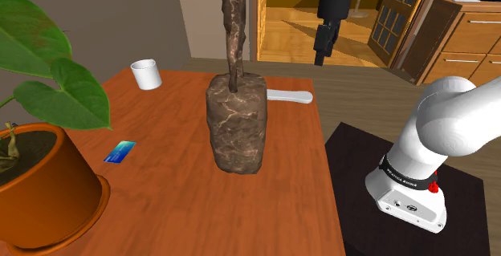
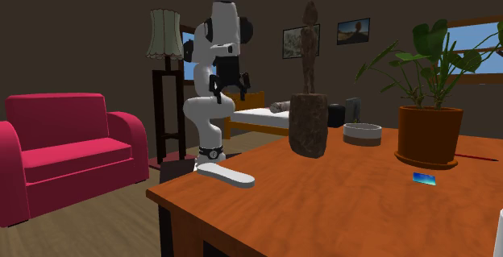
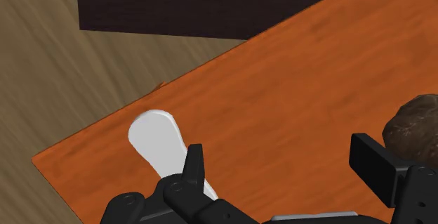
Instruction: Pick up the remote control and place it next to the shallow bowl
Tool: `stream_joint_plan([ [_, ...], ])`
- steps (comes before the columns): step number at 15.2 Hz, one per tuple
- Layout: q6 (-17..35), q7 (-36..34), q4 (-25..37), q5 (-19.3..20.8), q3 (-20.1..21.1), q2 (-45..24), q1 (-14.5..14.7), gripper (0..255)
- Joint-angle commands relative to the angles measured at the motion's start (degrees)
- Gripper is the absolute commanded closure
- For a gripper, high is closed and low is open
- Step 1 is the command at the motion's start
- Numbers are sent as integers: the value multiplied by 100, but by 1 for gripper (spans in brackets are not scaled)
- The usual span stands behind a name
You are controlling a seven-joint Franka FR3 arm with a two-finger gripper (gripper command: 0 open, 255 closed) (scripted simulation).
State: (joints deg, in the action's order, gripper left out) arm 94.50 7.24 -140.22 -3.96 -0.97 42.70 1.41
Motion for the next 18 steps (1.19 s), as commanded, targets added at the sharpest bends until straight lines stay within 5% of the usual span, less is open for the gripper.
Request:
stream_joint_plan([
  [1,0,0,0,0,0,0,0,0],
  [10,1855,1295,-398,515,-404,-1328,75,0],
  [18,3420,2344,-132,762,-688,-2984,153,0],
])
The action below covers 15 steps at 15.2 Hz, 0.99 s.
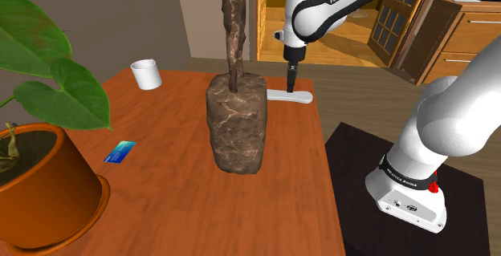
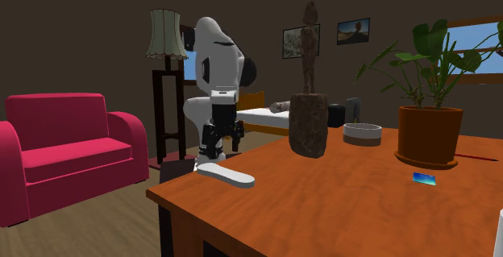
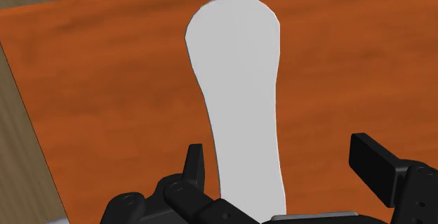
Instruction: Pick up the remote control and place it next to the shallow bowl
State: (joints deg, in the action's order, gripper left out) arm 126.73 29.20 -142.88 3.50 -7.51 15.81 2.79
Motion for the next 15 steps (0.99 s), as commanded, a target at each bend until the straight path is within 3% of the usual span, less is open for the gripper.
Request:
stream_joint_plan([
  [1,302,224,177,23,-50,-428,20,0],
  [9,949,256,-68,-10,-78,-831,18,0],
  [15,949,256,-68,-10,-78,-831,18,0],
])
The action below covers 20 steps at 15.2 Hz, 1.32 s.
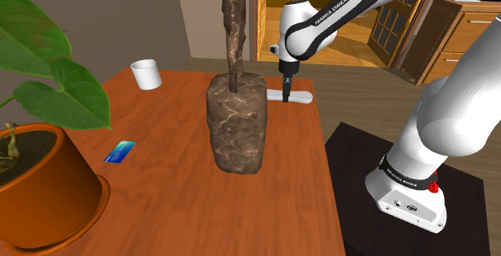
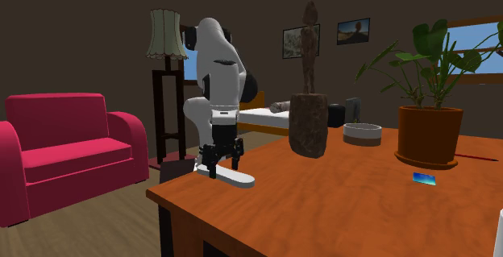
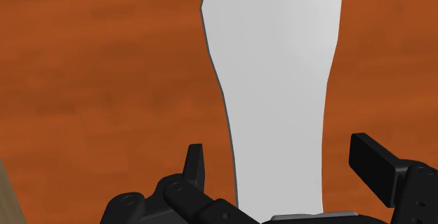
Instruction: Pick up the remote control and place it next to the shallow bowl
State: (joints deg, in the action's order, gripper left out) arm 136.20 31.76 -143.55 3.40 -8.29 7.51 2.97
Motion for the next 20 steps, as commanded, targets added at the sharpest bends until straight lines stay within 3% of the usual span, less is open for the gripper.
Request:
stream_joint_plan([
  [1,2,0,-1,0,0,-1,0,0],
  [2,2,0,-1,0,0,-1,0,255],
  [11,2,0,-1,0,0,-1,0,255],
  [20,-765,-24,300,38,28,467,-5,255],
])
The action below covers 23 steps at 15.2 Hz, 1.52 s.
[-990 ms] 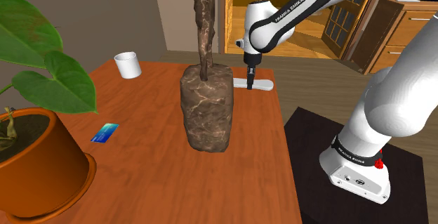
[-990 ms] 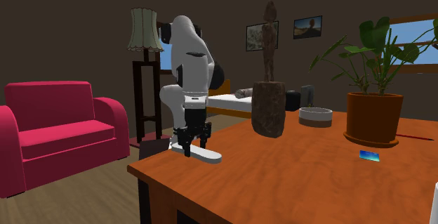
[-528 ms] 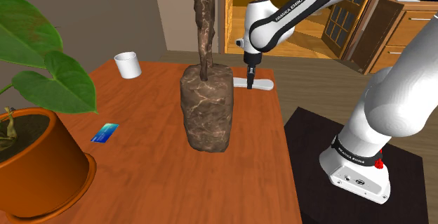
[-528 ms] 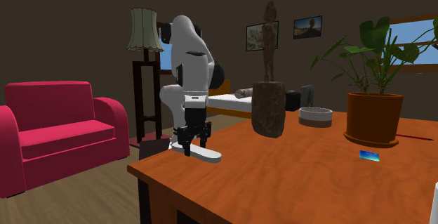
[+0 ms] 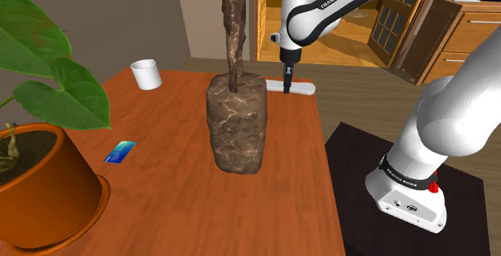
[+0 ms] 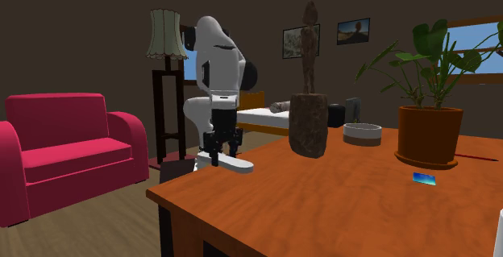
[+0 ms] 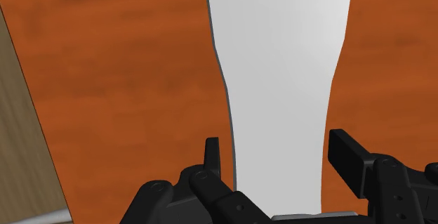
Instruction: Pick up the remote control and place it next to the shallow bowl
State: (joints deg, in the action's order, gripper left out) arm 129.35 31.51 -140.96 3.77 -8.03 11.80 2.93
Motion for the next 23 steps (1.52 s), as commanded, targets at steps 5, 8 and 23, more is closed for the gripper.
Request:
stream_joint_plan([
  [5,-499,-5,252,11,18,247,-1,255],
  [8,-747,-6,393,14,29,354,-1,255],
  [23,-1727,-283,1015,-50,261,702,126,255],
])
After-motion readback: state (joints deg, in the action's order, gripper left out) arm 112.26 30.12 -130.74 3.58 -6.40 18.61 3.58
